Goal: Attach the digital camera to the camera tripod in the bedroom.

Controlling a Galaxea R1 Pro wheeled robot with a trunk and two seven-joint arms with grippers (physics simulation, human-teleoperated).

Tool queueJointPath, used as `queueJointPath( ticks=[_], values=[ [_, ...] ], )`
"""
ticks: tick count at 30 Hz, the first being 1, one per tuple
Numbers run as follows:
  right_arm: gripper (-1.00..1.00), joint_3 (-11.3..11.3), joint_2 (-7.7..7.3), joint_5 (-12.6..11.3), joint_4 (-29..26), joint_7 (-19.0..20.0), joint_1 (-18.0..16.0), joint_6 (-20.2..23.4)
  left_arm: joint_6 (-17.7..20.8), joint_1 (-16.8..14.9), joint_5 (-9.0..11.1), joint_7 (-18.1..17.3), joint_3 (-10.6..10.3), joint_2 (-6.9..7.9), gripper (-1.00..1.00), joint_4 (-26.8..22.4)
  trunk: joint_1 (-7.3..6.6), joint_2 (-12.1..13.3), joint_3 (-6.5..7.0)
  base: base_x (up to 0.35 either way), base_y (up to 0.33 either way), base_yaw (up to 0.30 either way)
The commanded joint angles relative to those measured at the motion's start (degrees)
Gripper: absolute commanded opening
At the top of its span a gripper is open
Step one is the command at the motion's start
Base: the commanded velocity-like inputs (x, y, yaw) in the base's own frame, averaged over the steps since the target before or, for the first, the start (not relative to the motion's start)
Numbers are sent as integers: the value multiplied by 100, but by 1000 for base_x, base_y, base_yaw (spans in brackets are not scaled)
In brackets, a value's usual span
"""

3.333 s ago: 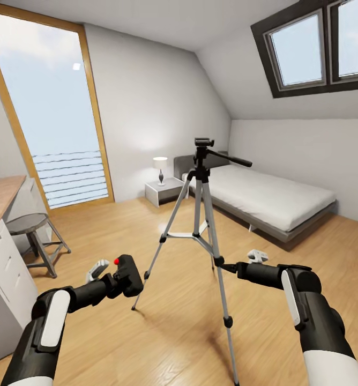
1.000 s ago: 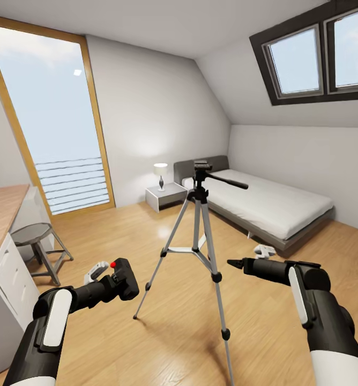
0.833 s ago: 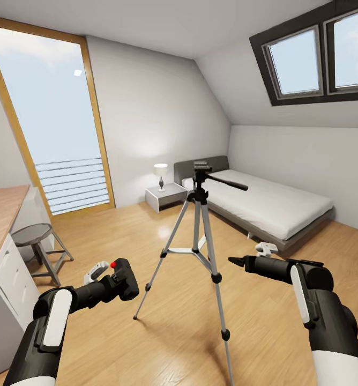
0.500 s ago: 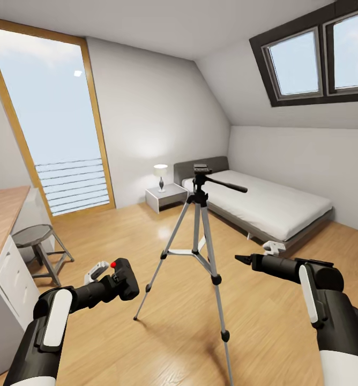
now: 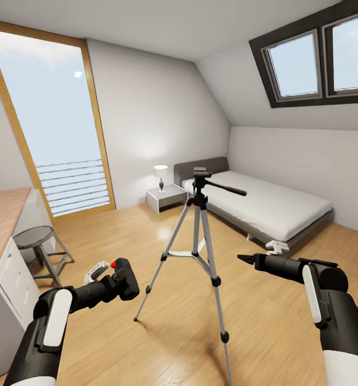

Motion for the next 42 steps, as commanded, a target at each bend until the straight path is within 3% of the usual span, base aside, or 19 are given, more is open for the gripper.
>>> queueJointPath(
  ticks=[1,20,29,42],
  values=[
    [100,-7,-1,24,-2,41,-6,28,31,-6,39,13,15,-6,-100,-3,-22,36,10,0,0,0],
    [100,-21,-3,14,16,73,-6,28,31,-6,29,13,15,-6,-100,6,-439,798,352,0,0,0],
    [100,-383,-7,8,33,82,-6,28,31,-6,27,13,15,1,-100,8,-637,1159,513,0,0,0],
    [100,-457,-4,60,21,83,-6,28,31,-6,37,13,15,-3,-100,9,-922,1680,747,0,0,0]
  ],
)
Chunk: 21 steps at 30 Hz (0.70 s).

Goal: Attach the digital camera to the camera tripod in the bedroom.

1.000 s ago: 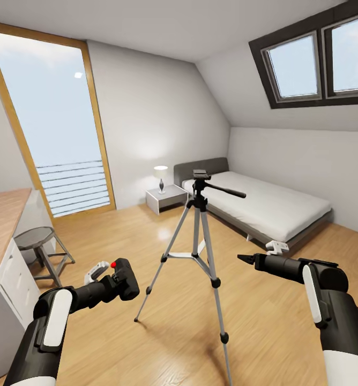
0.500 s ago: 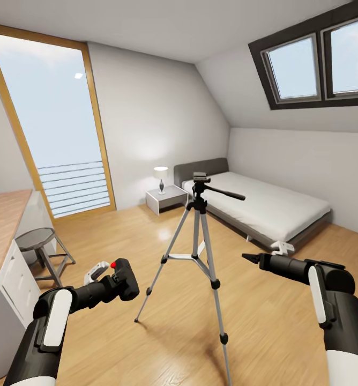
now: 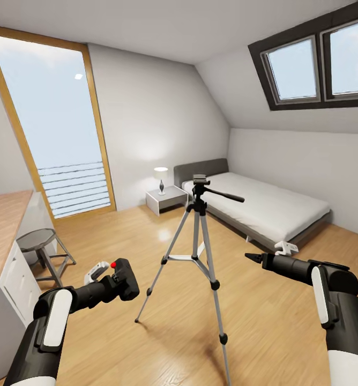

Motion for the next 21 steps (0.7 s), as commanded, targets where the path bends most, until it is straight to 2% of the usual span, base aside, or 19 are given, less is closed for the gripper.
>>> queueJointPath(
  ticks=[1,21],
  values=[
    [100,-6,1,32,-4,35,-6,28,31,-7,39,13,15,-7,-100,-5,-20,33,8,0,0,0],
    [100,-8,-2,66,9,26,-6,28,32,-7,49,11,15,-9,-100,4,-460,835,367,0,0,0]
  ],
)
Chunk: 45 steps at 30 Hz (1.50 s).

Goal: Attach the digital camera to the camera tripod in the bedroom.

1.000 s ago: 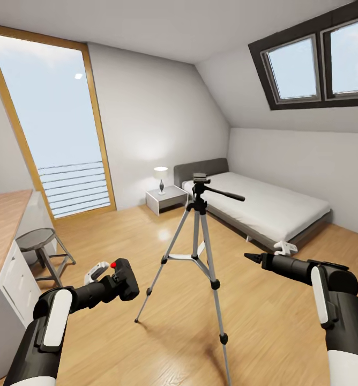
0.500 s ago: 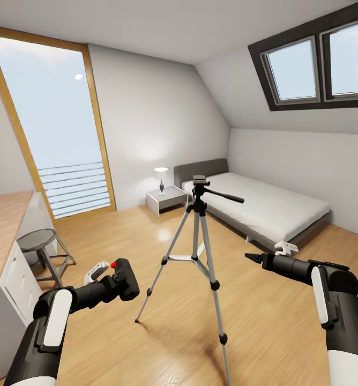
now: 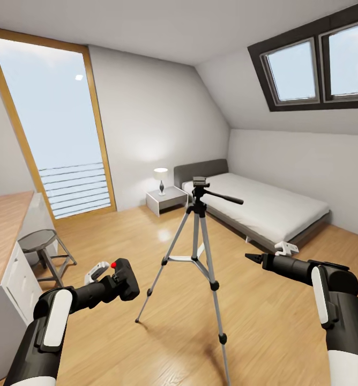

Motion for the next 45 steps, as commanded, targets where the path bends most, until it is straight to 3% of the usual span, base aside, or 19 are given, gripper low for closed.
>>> queueJointPath(
  ticks=[1,12,29,31,34,36,38,40,41,43,44,45],
  values=[
    [100,-6,0,31,-3,38,-7,27,31,-7,40,13,15,-6,-100,-5,-19,30,6,0,0,0],
    [100,-5,-1,37,11,32,-7,27,31,-7,48,6,15,-6,-100,-5,-261,471,203,0,0,0],
    [100,-17,-3,23,178,12,-7,27,25,-7,51,29,15,11,-100,79,-261,471,203,0,0,0],
    [100,-20,-42,23,337,10,-7,27,30,-7,41,30,13,14,-100,120,-261,471,203,0,0,0],
    [100,-18,-264,25,863,3,-7,27,54,-7,44,41,8,18,-100,251,-261,471,203,0,0,0],
    [100,-12,-415,49,1296,3,-7,27,51,-7,17,57,12,30,-100,623,-261,471,203,0,0,0],
    [100,-8,-573,98,1946,-2,-7,27,20,-7,-172,101,10,101,-100,1537,-261,471,203,0,0,0],
    [100,-3,-662,205,2353,-3,-7,27,-65,-7,-324,117,9,132,-100,2091,-261,471,203,0,0,0],
    [100,3,-762,454,2908,-9,-7,-154,-340,-7,-526,126,6,152,-100,2714,-261,471,203,0,0,0],
    [100,6,-836,730,3442,-15,-7,-374,-682,-7,-719,130,3,166,-100,3259,-261,471,203,0,0,0],
    [100,9,-883,1060,4033,-23,-7,-693,-1152,-7,-927,133,1,179,-100,3814,-261,471,203,0,0,0],
    [100,8,-900,1235,4343,-28,-7,-891,-1416,-7,-1041,134,0,186,-100,4106,-261,471,203,0,0,0]
  ],
)
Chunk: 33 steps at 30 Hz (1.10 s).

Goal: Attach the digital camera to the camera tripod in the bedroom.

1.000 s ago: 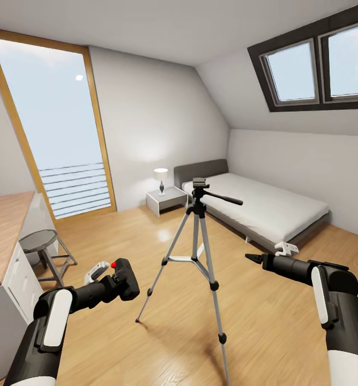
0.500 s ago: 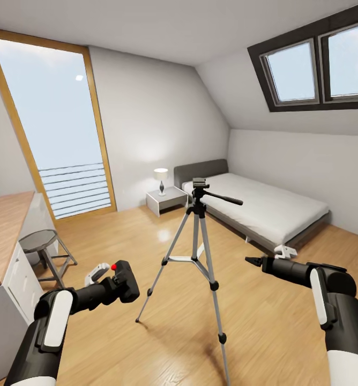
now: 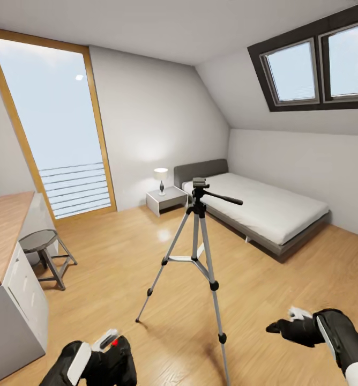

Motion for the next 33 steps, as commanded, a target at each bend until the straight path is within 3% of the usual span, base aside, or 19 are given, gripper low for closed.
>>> queueJointPath(
  ticks=[1,2,3,5,6,9,10,12,13,14,19,28,33],
  values=[
    [100,-23,-22,395,642,35,-7,-459,-525,-8,-124,27,34,17,-100,592,3,-14,-7,0,0,0],
    [100,-23,-32,557,961,22,-7,-727,-792,-8,-257,27,36,35,-100,911,3,-14,-7,0,0,0],
    [100,-24,-49,837,1598,-18,-7,-1315,-1308,-8,-523,27,37,81,-100,1561,3,-14,-7,0,0,0],
    [100,-27,-68,1041,2245,-89,-7,-1954,-1780,-8,-762,27,38,134,-100,2167,3,-14,-7,0,0,0],
    [100,-28,-105,1175,2879,-216,-6,-2589,-2185,-8,-943,27,39,182,-100,2659,3,-14,-7,0,0,0],
    [100,-27,-201,1287,3528,-554,20,-3468,-2629,-2,-1120,27,36,232,-100,3080,3,-14,-7,0,0,0],
    [100,-28,-240,1324,3744,-857,101,-3953,-2832,-6,-1198,27,34,254,-100,3231,3,-14,-7,0,0,0],
    [100,-40,-262,1340,3948,-1376,345,-4462,-3032,-8,-1272,29,33,273,-100,3362,3,-14,-7,0,0,0],
    [100,-56,-257,1269,4075,-2055,714,-4801,-3189,-8,-1314,28,32,285,-100,3443,3,-14,-7,0,0,0],
    [100,-61,-246,1186,4107,-2332,858,-4895,-3274,-8,-1323,31,31,288,-100,3465,3,-14,-7,0,0,0],
    [100,-67,-62,915,4149,-2884,1087,-5019,-3563,-8,-1311,46,37,280,-100,3497,3,-14,-7,0,0,0],
    [100,-61,202,793,4163,-3183,1167,-5020,-3679,-8,-1327,38,40,240,-100,3507,3,-14,-7,173,-28,0],
    [100,-60,221,787,4163,-3193,1170,-5003,-3671,-8,-1325,36,40,235,-100,3508,3,-14,-7,310,-139,0]
  ],
)
